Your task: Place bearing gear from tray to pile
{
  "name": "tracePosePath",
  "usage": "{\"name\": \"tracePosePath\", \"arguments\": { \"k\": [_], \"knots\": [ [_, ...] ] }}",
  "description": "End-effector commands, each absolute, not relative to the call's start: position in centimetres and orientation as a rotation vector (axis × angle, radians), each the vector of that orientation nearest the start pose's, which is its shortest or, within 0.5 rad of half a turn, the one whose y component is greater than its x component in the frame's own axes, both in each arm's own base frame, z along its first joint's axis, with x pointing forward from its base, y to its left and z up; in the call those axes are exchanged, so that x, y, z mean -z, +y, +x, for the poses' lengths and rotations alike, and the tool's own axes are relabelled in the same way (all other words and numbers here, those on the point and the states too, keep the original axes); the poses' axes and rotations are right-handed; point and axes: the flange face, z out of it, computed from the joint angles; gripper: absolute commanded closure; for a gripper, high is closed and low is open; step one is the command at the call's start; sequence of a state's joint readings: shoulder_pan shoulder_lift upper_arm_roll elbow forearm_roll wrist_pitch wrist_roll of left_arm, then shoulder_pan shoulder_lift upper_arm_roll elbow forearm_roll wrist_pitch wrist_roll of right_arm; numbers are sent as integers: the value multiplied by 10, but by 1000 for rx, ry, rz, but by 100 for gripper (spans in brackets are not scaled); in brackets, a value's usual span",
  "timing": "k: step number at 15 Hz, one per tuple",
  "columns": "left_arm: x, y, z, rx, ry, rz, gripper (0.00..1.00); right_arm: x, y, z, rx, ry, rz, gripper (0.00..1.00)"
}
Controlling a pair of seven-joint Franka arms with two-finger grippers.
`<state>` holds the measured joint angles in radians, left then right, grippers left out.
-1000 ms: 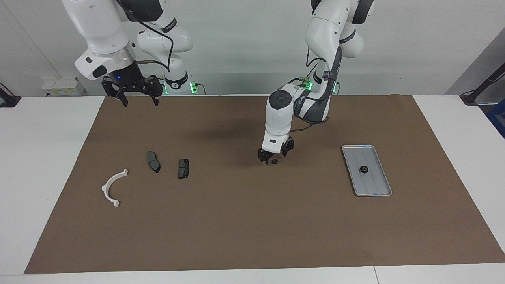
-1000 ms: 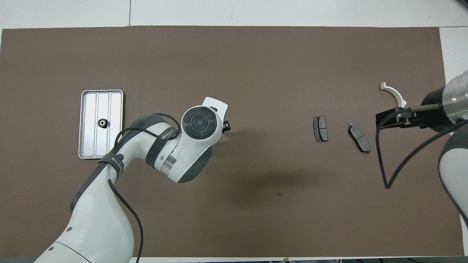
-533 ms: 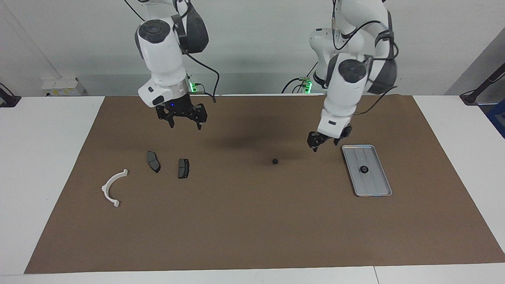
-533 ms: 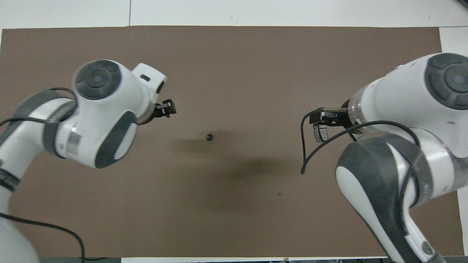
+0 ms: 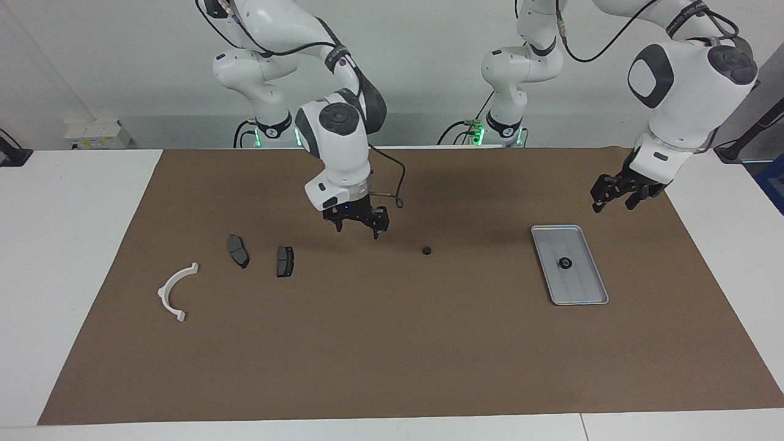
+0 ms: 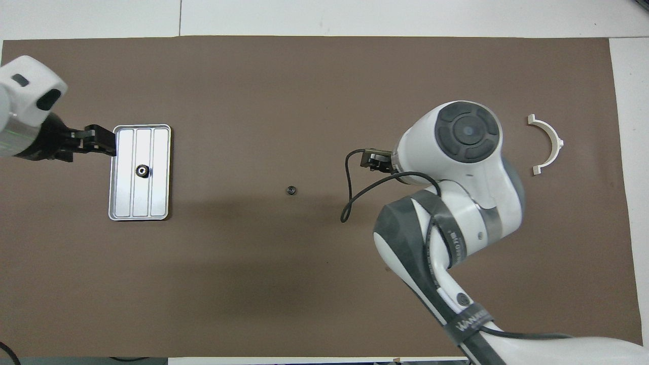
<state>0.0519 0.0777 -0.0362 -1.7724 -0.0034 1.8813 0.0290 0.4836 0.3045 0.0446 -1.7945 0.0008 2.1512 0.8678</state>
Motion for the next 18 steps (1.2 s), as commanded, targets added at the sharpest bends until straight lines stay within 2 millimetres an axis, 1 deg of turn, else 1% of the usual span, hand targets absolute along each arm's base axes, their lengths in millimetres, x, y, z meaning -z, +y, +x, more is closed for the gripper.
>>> {"name": "tracePosePath", "arguments": {
  "k": [1, 2, 3, 4, 6, 7, 8, 9, 10, 12, 14, 17, 18],
  "knots": [
    [-437, 14, 587, 122, 54, -3155, 23, -366, 373, 562, 40, 632, -3041, 0],
    [-414, 17, 588, 149, 59, -3152, 23, -351, 394, 563, 51, 688, -3058, 0],
    [-394, 17, 591, 157, 63, -3153, 23, -340, 412, 565, 75, 732, -3067, 0],
    [-380, 16, 595, 157, 68, -3152, 23, -334, 424, 568, 87, 766, -3064, 0],
    [-362, 19, 596, 126, 99, -3154, 24, -319, 439, 562, 61, 803, -3084, 0],
    [-354, 20, 593, 102, 99, -3155, 25, -319, 445, 565, 71, 825, -3068, 0],
    [-346, 20, 590, 90, 101, -3156, 25, -315, 451, 566, 72, 845, -3060, 0],
    [-337, 18, 586, 97, 103, -3156, 25, -316, 457, 566, 73, 842, -3054, 1],
    [-331, 13, 584, 116, 107, -3154, 25, -314, 461, 563, 69, 834, -3055, 1],
    [-314, 11, 579, 128, 106, -3154, 25, -304, 474, 552, 58, 826, -3067, 3],
    [-309, 11, 576, 116, 108, -3154, 25, -293, 480, 547, 48, 811, -3083, 5],
    [-301, 9, 571, 113, 108, -3154, 26, -296, 480, 546, 48, 804, -3083, 6],
    [-300, 6, 571, 113, 117, -3154, 26, -295, 479, 546, 46, 805, -3086, 7]
  ]
}}
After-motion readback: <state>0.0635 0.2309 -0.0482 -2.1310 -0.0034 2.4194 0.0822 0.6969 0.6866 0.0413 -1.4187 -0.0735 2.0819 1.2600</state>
